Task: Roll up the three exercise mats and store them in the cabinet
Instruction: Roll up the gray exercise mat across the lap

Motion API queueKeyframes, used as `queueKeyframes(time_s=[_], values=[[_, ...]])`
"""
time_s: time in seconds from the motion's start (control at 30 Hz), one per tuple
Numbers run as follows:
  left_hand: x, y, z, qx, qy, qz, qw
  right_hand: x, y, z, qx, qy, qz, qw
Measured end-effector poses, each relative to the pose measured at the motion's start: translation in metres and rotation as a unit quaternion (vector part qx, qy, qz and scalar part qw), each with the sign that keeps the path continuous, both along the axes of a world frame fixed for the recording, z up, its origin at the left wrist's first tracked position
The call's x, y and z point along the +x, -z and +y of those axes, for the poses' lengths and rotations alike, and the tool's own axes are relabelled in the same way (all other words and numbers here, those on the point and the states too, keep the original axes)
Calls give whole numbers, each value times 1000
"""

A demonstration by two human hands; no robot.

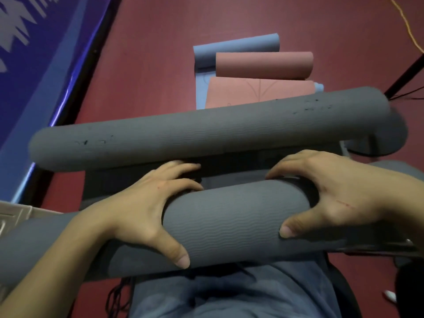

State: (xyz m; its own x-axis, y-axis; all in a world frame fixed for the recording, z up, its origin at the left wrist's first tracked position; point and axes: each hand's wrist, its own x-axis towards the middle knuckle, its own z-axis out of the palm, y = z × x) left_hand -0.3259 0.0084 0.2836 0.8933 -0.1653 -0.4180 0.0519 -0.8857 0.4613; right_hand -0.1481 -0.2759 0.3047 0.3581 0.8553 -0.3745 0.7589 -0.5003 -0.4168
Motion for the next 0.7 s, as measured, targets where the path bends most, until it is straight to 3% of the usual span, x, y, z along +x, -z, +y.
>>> queueKeyframes(time_s=[0.27,0.43,0.5,0.7], values=[[-5,1,17,-49,-63,-123,989,10,2,-4,29,26,-55,998],[5,3,24,-25,-110,-251,961,2,1,17,55,50,-158,985],[10,2,24,-7,-116,-250,961,3,5,25,35,60,-185,980],[14,-12,20,79,-136,-141,977,10,7,42,-1,103,-180,978]])
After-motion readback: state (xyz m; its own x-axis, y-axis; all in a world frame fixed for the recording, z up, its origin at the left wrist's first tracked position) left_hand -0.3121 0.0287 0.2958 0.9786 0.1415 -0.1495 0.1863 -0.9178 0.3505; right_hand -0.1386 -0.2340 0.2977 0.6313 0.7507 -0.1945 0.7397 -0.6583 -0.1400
